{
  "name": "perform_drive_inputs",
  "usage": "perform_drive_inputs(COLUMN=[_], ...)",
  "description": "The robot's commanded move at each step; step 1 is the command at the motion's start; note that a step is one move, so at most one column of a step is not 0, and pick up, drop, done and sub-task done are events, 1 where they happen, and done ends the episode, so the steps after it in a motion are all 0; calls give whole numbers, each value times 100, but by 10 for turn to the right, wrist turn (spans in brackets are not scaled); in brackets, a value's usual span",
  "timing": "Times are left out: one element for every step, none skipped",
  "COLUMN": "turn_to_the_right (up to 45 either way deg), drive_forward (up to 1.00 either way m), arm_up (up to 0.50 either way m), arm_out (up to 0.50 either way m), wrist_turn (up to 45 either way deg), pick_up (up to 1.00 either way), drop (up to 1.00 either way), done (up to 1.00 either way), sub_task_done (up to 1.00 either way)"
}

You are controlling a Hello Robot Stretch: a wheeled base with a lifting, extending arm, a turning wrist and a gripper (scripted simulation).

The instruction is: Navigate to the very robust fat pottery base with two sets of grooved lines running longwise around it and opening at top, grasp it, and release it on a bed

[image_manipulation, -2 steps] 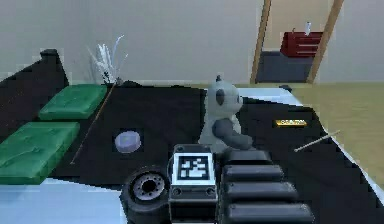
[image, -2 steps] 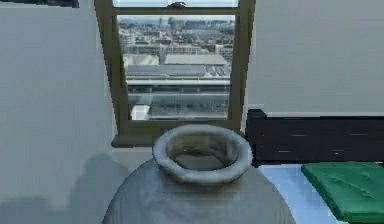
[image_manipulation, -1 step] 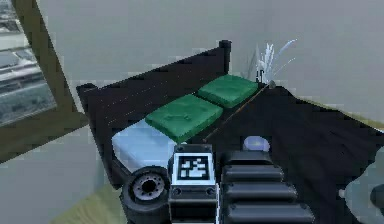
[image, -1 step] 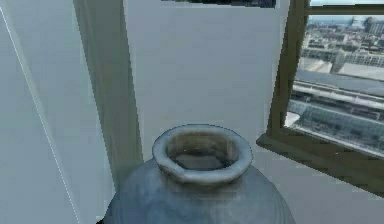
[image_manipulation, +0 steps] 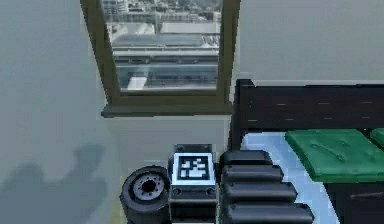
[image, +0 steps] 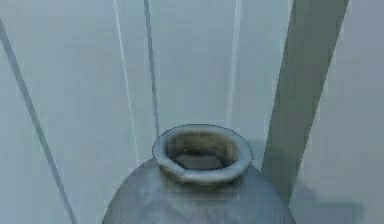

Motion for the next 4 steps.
perform_drive_inputs(turn_to_the_right=[450,300,0,0], drive_forward=[0,0,0,0], arm_up=[0,0,0,0], arm_out=[0,0,48,0], wrist_turn=[0,0,0,450], pick_up=[0,0,0,0], drop=[0,0,0,0], done=[0,0,0,0], sub_task_done=[0,0,0,0])
